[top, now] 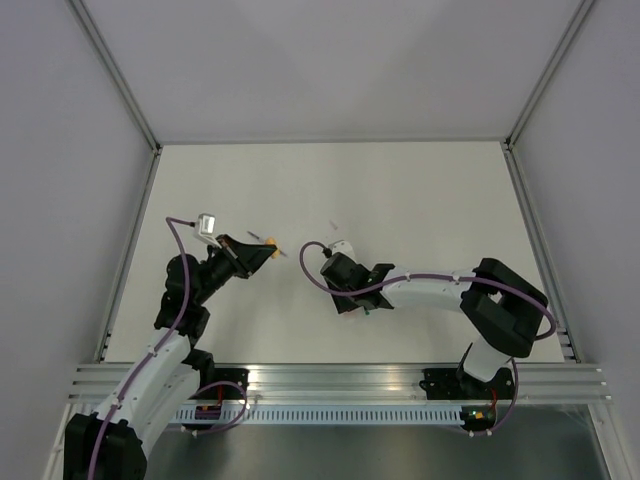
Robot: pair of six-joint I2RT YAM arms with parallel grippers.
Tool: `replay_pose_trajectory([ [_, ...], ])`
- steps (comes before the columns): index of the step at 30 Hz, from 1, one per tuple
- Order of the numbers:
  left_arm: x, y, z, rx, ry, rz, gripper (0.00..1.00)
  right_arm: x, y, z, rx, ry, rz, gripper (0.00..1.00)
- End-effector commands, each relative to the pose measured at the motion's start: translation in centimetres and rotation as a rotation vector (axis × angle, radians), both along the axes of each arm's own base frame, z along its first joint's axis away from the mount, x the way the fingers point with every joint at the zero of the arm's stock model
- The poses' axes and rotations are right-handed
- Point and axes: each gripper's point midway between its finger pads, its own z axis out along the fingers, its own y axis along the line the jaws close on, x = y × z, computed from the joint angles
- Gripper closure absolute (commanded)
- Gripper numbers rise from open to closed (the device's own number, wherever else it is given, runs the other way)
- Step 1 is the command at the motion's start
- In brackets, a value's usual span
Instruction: Insert the pens into the pen caps
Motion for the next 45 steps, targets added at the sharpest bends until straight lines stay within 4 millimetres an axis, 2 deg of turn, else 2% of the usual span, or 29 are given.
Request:
replay_pose_trajectory([
  [1,0.0,0.1,0.7,0.027,-0.045,0.0,0.98,-0.2,-0.2,-0.9,-0.035,-0.001,-0.033,0.51],
  [7,-0.2,0.4,0.9,0.026,-0.049,0.016,0.98,-1.1,-1.2,-1.8,-0.099,0.018,-0.057,0.57],
  [11,-0.4,0.4,1.4,0.023,-0.059,0.015,0.98,-1.7,-1.5,-1.4,-0.122,0.036,-0.045,0.57],
  [19,-0.7,0.7,1.8,0.026,-0.07,0.027,0.98,-2.3,-0.7,-0.2,-0.16,0.088,0.074,0.52],
  [25,-0.5,0.9,1.8,0.034,-0.06,0.039,0.98,-2.7,-0.9,-1.0,-0.207,0.126,0.105,0.55],
  [33,-1.0,0.3,2.1,0.028,-0.079,-0.005,0.98,-3.8,0.4,-2.2,-0.115,0.168,0.138,0.61],
  [35,-1.1,0.1,2.2,0.022,-0.074,-0.017,0.98,-4.0,0.2,-2.6,-0.108,0.171,0.14,0.66],
  [36,-1.5,-0.2,2.4,0.011,-0.078,-0.046,0.98,-4.2,0.1,-2.7,-0.107,0.176,0.145,0.75],
  [39,-2.2,-0.7,3.2,-0.016,-0.097,-0.088,0.98,-4.1,0.2,-2.9,-0.096,0.169,0.147,0.9],
  [40,-2.5,-0.9,3.5,-0.026,-0.105,-0.103,0.98,-4.0,0.0,-3.0,-0.103,0.162,0.143,1.0],
  [42,-3.4,-1.5,4.4,-0.069,-0.116,-0.156,0.98,-3.6,0.7,-2.3,-0.065,0.129,0.156,1.0],
  [43,-3.7,-1.7,5.4,-0.093,-0.167,-0.181,0.98,-3.3,0.6,-2.0,-0.063,0.109,0.154,1.0],
  [45,-4.7,-2.4,6.3,-0.138,-0.168,-0.253,0.98,-2.5,1.7,-0.1,-0.006,0.054,0.179,1.0],
])
